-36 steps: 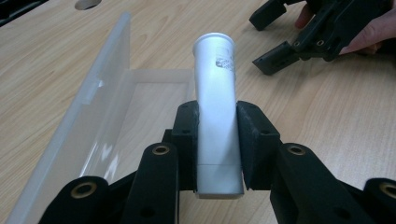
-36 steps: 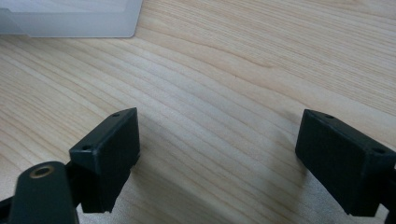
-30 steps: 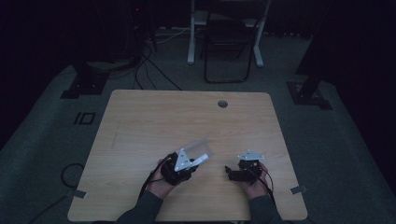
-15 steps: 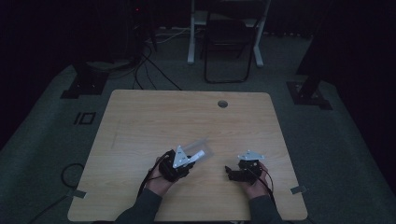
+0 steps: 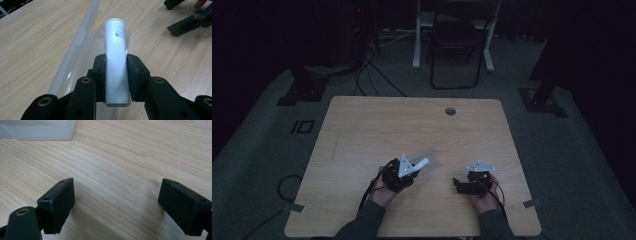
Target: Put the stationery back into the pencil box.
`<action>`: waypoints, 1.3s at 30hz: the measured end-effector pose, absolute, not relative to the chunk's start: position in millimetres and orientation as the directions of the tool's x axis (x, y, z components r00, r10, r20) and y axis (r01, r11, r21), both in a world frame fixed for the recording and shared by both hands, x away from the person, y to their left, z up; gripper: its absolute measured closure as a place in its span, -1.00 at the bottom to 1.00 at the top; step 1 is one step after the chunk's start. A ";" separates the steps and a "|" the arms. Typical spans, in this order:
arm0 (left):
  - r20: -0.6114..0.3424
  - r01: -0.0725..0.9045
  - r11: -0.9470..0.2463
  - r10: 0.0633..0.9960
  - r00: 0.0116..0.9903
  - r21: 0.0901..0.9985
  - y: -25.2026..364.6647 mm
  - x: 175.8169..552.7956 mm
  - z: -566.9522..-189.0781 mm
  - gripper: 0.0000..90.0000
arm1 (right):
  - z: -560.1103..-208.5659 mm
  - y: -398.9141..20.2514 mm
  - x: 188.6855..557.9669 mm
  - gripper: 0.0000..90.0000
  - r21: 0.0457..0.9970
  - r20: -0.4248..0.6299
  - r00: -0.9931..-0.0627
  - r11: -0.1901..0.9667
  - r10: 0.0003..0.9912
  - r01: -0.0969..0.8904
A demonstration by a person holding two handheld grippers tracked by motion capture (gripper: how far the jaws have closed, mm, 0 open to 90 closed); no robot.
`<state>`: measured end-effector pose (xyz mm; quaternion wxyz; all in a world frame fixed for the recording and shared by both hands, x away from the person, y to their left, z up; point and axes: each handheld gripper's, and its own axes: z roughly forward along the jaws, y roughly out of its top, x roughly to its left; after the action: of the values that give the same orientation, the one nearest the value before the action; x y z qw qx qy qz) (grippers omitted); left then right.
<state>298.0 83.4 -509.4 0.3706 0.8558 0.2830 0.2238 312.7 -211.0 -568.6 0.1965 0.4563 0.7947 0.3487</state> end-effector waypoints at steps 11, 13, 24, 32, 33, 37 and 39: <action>0.219 0.323 -0.596 0.659 0.719 0.735 83.4 301.5 -515.6 0.57 | -568.6 -211.0 312.7 -0.70 0.734 0.006 -0.506 0.340 0.863 0.588; 0.221 0.324 -0.600 0.659 0.719 0.731 83.4 302.4 -516.9 0.57 | -568.6 -211.0 312.8 -0.70 0.734 0.006 -0.506 0.340 0.862 0.588; 0.232 0.342 -0.616 0.663 0.712 0.710 83.0 305.8 -523.4 0.57 | -568.6 -211.0 312.8 -0.70 0.734 0.006 -0.506 0.340 0.862 0.588; 0.243 0.352 -0.624 0.668 0.703 0.698 82.4 307.6 -526.7 0.55 | -568.6 -211.0 312.7 -0.70 0.733 0.006 -0.506 0.340 0.862 0.588; 0.243 0.354 -0.623 0.670 0.701 0.698 82.6 307.8 -526.8 0.54 | -568.6 -211.0 312.8 -0.70 0.734 0.006 -0.506 0.340 0.862 0.588; 0.246 0.352 -0.616 0.677 0.694 0.705 83.6 305.4 -525.1 0.52 | -568.6 -211.0 312.6 -0.70 0.733 0.006 -0.508 0.342 0.861 0.588; 0.244 0.345 -0.612 0.676 0.695 0.711 84.0 302.9 -523.8 0.49 | -568.6 -211.0 312.6 -0.70 0.734 0.005 -0.509 0.343 0.861 0.587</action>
<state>302.9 84.0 -523.8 0.3255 0.8612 0.2964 0.2539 312.6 -211.0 -568.6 0.1963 0.4547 0.7956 0.3489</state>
